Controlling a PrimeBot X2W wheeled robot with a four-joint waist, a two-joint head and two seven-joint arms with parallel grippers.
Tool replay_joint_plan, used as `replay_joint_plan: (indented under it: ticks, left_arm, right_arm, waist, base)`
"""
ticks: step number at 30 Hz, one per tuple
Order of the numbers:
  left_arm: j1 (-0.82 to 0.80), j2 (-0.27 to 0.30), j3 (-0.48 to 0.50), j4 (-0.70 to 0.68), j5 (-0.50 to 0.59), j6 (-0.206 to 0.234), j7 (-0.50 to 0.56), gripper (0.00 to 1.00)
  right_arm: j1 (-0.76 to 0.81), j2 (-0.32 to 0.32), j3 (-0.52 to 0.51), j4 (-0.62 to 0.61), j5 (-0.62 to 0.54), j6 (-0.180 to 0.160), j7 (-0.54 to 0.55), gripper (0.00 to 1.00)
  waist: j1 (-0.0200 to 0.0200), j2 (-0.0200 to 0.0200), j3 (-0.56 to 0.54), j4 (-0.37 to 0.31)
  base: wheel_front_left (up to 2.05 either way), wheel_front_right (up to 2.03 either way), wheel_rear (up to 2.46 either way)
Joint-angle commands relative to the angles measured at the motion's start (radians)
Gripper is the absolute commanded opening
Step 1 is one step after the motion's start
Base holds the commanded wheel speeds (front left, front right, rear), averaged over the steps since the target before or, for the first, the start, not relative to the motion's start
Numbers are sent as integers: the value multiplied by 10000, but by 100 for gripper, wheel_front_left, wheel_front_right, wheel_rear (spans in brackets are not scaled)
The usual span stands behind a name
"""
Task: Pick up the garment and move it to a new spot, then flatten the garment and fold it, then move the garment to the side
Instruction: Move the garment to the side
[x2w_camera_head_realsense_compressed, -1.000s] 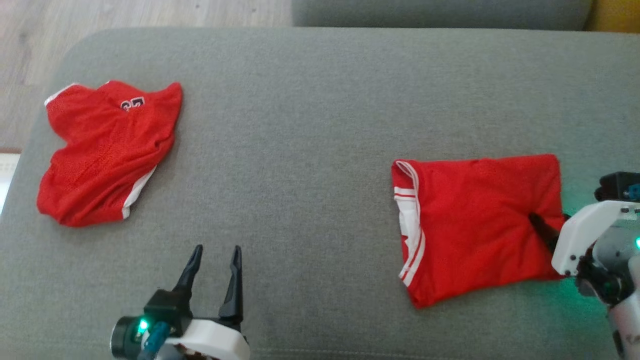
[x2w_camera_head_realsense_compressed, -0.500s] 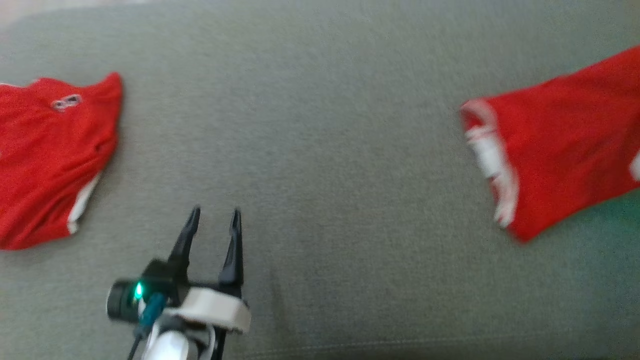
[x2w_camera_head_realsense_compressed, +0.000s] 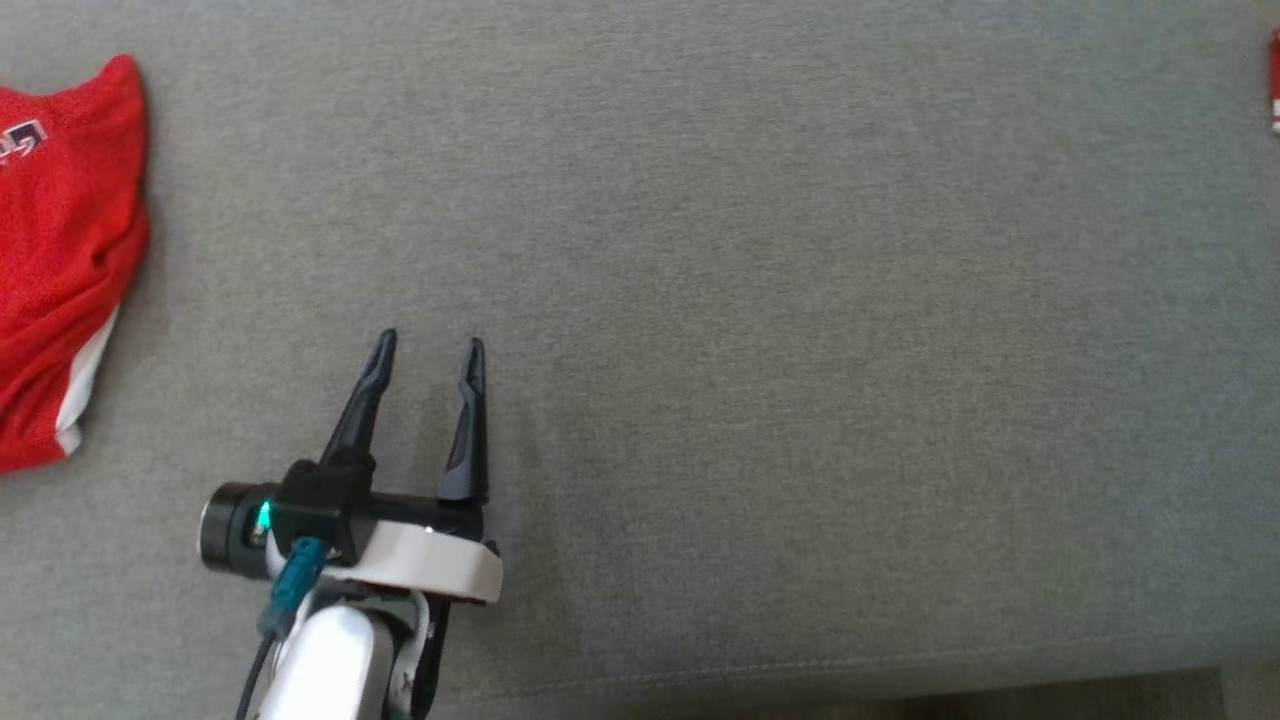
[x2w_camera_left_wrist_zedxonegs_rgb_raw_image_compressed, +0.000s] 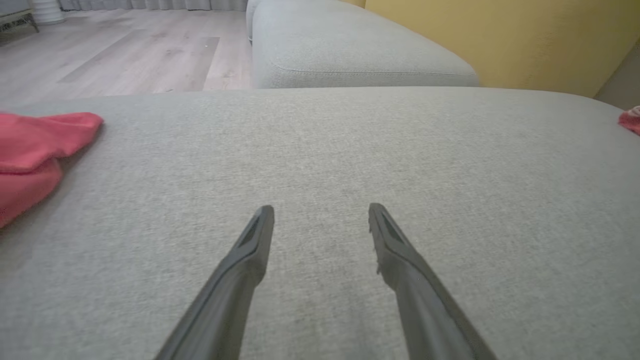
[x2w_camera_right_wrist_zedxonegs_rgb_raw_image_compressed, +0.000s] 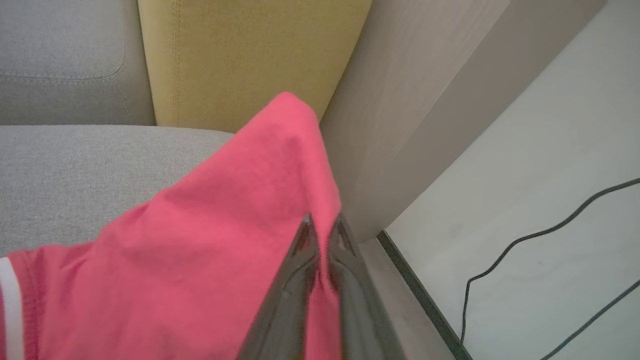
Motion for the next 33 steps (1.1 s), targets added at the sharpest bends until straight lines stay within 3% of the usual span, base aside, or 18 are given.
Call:
replay_joint_plan:
  ticks: [1,7,13,21,25,28,33]
  left_arm:
    - [-91,-11,331,-356,34,79,-122,100]
    - [78,-11,371,-370,-239,260,-122,100]
    - [513,-11,539,-156,-493,474,-122,100]
    - [1121,-11,756,246,-514,469,-122,100]
    - [1373,-11,856,499,-483,374,-122,100]
    - [1538,-11,886,719,-392,232,-122,100]
    - [1749,-11,979,874,-333,75,-122,100]
  right_arm:
    - [-230,-232,-120,-221,-275,73,-215,100]
    - [-132,168,-545,-326,-1185,73,-1591,100]
    - [871,1220,56,-1140,-588,73,-3065,100]
    - [3780,2665,1612,-3618,797,73,-3446,100]
    - [5991,4185,2133,-5654,1297,73,-3408,100]
    - [7267,4744,2409,-6134,1505,73,-3503,100]
    - [8530,5009,2873,-6240,1373,73,-3821,100]
  waist:
    - [-3,0,-74,67]
    - [-3,0,-762,172]
    - [-3,0,-1986,103]
    - [-3,0,-3424,386]
    - [-3,0,-3977,675]
    - [-3,0,-4288,854]
    - [-3,0,-4425,1015]
  base:
    - [0,0,0]
    - [0,0,0]
    - [0,0,0]
    - [0,0,0]
    - [0,0,0]
    - [0,0,0]
    - [0,0,0]
